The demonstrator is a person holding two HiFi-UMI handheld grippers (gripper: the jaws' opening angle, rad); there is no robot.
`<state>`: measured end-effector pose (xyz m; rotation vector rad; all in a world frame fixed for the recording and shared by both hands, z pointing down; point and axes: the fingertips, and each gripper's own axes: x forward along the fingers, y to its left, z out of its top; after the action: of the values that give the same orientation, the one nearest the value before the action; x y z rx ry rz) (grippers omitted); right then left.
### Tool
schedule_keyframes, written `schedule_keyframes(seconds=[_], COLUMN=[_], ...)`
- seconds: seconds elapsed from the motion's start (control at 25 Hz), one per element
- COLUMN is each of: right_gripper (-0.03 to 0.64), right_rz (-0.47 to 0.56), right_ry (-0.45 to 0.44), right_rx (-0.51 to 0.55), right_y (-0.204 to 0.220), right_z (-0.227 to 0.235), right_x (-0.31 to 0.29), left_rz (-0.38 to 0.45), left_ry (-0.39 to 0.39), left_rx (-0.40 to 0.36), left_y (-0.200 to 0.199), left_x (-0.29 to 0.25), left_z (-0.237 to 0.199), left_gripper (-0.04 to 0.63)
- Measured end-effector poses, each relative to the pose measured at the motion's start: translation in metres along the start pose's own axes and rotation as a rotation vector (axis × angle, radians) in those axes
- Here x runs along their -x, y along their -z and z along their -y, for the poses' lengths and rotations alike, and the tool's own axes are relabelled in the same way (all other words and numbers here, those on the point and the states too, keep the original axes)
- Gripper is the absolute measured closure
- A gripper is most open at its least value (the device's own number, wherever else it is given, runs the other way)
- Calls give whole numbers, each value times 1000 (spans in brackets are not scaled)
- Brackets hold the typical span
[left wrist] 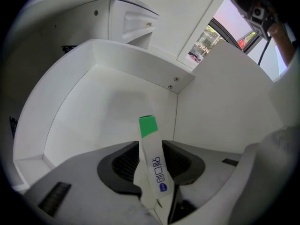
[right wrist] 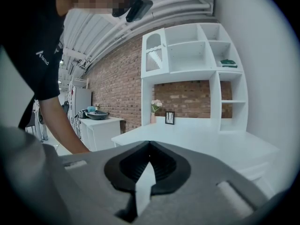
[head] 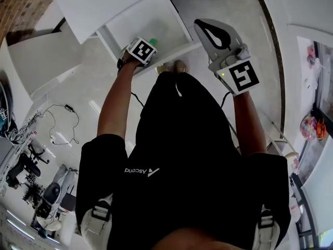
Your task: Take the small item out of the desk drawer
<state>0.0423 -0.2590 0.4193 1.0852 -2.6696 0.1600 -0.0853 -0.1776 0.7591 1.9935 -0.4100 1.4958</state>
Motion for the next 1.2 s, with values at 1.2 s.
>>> schedule_keyframes(seconds=[1.2], right_gripper=[615], right_rz=[137], right_ry=[-64], right_rx=[51], right_y=[-52], right_z=[-36], right_x=[16], left_rz=[645], left_ry=[-257], left_rx=[64], left_y=[-82], left_x=[217], left_z=[38], left_gripper=[508])
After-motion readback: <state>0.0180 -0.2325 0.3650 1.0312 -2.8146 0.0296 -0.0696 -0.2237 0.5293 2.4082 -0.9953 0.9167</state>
